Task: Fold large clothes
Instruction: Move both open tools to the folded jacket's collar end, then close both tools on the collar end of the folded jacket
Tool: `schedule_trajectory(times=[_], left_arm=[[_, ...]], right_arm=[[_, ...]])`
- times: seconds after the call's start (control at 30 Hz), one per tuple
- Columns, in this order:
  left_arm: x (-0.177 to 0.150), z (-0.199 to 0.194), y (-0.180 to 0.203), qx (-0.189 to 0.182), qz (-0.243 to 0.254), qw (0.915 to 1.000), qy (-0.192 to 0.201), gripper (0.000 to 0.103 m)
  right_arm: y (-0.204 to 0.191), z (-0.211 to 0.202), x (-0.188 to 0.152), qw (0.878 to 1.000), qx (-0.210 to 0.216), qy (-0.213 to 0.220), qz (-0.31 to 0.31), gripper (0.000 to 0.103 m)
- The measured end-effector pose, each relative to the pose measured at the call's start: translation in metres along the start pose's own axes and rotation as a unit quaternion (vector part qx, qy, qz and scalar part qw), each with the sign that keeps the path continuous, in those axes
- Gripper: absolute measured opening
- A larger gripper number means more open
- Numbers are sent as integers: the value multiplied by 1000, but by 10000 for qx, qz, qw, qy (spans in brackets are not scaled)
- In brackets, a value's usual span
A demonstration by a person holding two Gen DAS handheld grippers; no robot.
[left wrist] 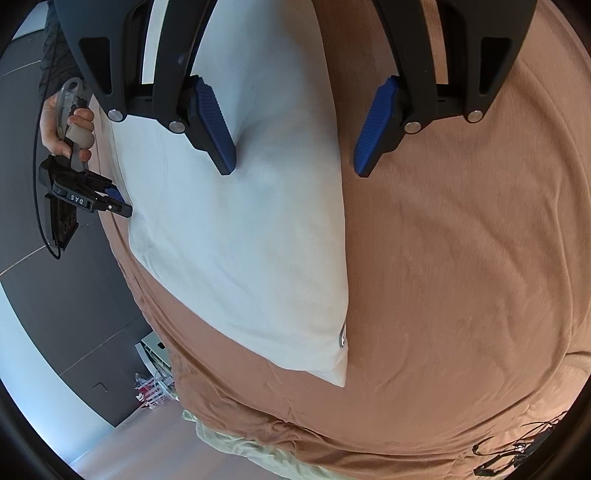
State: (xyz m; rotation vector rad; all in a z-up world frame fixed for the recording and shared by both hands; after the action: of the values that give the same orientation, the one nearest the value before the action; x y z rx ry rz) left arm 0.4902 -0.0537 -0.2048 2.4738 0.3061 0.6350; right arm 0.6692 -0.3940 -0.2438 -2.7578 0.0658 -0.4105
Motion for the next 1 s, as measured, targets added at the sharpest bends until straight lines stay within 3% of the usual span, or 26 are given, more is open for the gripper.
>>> schedule_trajectory(times=[0.17, 0.23, 0.33, 0.5, 0.67, 0.87, 0.93, 1.0], left_arm=[[6, 3, 0, 3, -42, 10000, -9, 67], [3, -2, 0, -33, -52, 10000, -2, 67], [1, -3, 0, -88, -33, 10000, -25, 67], [3, -2, -7, -157, -105, 9998, -12, 67], [10, 4, -5, -173, -133, 9998, 48, 67], [9, 4, -1, -23, -123, 9999, 91, 67], [6, 2, 1, -8, -121, 9998, 133, 64], [4, 1, 5, 15, -80, 9998, 165, 57]], right_arm=[[-1, 6, 7, 9999, 9, -143, 31, 49], [2, 1, 5, 9993, 290, -221, 2, 49], [4, -5, -3, 9937, 1045, -414, 55, 49], [5, 3, -24, 9853, 1572, -673, 8, 50], [4, 13, -22, 9782, 1936, -710, 258, 52], [-7, 20, -14, 9796, 1851, -754, 189, 49], [-4, 17, -15, 9818, 1755, -714, 153, 44], [-2, 12, -16, 9842, 1664, -586, 140, 29]])
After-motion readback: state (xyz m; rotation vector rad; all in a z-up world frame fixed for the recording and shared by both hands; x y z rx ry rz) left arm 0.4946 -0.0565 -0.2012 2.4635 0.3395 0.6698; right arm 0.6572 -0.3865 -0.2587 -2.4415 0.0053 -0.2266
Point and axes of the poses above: each gripper's, at about its wrist camera, not at the fingertips, and z roughly the way its jaws point, y to its right, x to its top, the point moved 6 cm from there along z, roughly the way its jaws point, and after that the axes turned 8 degrees about -x, right-handed, at the moved point
